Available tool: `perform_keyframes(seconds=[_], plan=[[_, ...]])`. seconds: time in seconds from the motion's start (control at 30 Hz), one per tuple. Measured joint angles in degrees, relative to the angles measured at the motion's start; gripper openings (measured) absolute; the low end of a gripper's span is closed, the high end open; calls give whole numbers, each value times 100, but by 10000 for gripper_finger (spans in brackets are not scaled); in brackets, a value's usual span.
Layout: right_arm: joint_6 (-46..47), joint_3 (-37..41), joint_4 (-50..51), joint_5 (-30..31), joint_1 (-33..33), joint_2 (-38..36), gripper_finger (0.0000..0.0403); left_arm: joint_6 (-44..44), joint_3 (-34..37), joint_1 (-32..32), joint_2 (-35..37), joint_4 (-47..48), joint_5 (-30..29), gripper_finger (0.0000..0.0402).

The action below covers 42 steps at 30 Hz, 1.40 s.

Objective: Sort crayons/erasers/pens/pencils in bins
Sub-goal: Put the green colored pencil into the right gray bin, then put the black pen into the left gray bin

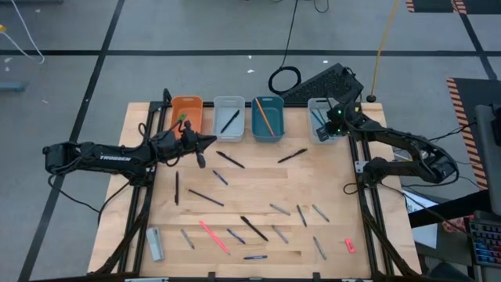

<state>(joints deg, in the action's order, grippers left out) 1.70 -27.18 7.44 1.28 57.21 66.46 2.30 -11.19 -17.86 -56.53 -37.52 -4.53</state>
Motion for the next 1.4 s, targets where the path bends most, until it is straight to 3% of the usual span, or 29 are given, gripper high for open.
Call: perform_keyframes(seconds=[0.17,0.37,0.47,0.57,0.67,0.8,0.93,1.03,1.23,1.4], plan=[[-70,0,0,6,0,0,50,-109,-1,-1,0,9,49,26],[-135,0,7,21,0,-96,117,-74,-39,1,91,93,307,26],[-108,0,14,61,-2,-326,145,-26,-237,1,276,616,453,26],[-119,0,26,-19,-36,-703,155,161,-706,1,528,1735,500,26],[-32,0,40,-191,-156,-1143,143,335,-1367,1,673,3146,500,26],[4,52,-84,-466,-450,-1654,98,477,-2251,23,676,4810,498,26],[83,750,-1447,-945,-874,-2061,38,445,-2919,217,623,5943,500,26],[368,1572,-3095,-1210,-1250,-2244,6,288,-3236,478,623,6499,495,26],[779,2595,-5459,-1174,-1948,-2323,2,-269,-3472,1057,394,7159,454,26],[426,2422,-5403,-1035,-2418,-2335,1,-659,-3587,1479,-263,7455,385,26]])
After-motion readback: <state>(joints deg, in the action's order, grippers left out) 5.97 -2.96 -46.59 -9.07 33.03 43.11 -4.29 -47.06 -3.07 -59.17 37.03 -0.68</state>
